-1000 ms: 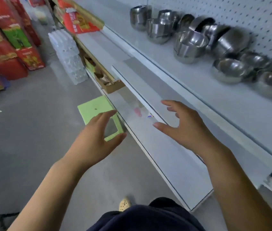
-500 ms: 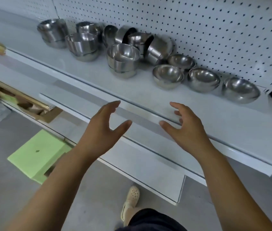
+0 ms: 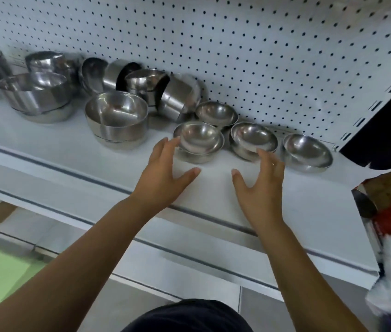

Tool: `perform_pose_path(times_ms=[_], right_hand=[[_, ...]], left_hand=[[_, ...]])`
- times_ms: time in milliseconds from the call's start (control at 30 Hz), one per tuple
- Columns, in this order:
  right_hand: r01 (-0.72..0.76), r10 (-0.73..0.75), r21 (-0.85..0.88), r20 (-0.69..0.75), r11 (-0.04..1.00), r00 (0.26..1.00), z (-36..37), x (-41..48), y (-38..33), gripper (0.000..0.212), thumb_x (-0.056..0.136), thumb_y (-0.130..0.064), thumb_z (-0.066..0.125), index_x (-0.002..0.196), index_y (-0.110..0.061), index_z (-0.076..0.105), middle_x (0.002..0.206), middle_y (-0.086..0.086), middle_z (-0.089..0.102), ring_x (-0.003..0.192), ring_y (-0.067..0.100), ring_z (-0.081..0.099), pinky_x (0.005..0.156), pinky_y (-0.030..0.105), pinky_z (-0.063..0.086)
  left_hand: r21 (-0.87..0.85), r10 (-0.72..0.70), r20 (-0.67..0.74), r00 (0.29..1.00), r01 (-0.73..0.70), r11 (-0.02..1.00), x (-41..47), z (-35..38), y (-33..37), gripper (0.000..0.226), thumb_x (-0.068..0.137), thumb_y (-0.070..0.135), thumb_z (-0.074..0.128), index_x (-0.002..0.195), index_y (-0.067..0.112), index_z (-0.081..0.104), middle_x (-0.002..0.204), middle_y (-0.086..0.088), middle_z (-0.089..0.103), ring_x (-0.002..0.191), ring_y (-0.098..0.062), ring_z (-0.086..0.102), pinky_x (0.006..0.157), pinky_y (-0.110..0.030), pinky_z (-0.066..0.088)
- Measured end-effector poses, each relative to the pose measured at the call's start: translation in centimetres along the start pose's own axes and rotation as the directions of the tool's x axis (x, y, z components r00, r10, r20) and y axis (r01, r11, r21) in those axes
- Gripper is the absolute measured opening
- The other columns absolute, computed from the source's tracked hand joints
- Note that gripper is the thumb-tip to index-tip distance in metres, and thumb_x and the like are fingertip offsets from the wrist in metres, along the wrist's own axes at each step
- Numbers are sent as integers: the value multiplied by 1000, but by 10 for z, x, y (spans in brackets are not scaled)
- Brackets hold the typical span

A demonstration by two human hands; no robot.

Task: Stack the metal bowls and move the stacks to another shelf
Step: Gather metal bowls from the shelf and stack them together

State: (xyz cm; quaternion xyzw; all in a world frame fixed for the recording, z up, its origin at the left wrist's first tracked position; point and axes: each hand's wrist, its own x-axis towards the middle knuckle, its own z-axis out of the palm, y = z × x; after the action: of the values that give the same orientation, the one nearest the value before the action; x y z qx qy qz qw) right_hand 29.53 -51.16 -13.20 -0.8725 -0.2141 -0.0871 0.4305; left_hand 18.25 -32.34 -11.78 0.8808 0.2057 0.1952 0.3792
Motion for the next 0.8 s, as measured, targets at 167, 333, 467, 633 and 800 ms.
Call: perform_pose_path(times_ms=[167,333,467,633,800], right_hand=[[-115,113,-41,-42,993,993,4,16,18,68,95,-36,70,154,-23,38,161,14,25,146,27,33,104,28,39],[-159,158,-37,-26,987,987,9,37,27,69,98,-43,65,156,-22,35,162,12,35,151,26,33,119,42,35],[-170,172,44,-51,984,984,12,45,25,55,99,-42,65,146,-19,50,149,3,54,139,19,48,113,32,40],[-112,132,124,-159,986,978,13,46,29,34,94,-35,74,120,-16,65,113,-5,70,105,5,60,95,21,46],[-85,147,243,-249,966,957,13,41,24,28,96,-40,72,119,-28,62,111,-16,68,105,-3,59,101,23,46]], left_hand=[[-123,-20,-54,998,13,992,30,20,-3,85,83,45,80,152,33,32,159,-2,30,140,-16,42,112,-30,35],[-225,-75,-75,994,57,973,32,17,-12,65,86,41,78,143,30,49,131,15,53,110,3,51,98,-20,38],[-276,-97,-91,991,68,959,34,15,-16,59,84,38,81,137,30,55,129,14,59,118,-2,54,93,-11,38],[-310,-98,-112,989,59,949,34,16,-21,56,81,36,84,132,31,59,122,15,62,118,-3,56,88,1,37],[-332,-92,-75,993,62,941,34,13,-26,53,82,35,83,130,32,62,127,13,63,119,-4,57,90,-2,39]])
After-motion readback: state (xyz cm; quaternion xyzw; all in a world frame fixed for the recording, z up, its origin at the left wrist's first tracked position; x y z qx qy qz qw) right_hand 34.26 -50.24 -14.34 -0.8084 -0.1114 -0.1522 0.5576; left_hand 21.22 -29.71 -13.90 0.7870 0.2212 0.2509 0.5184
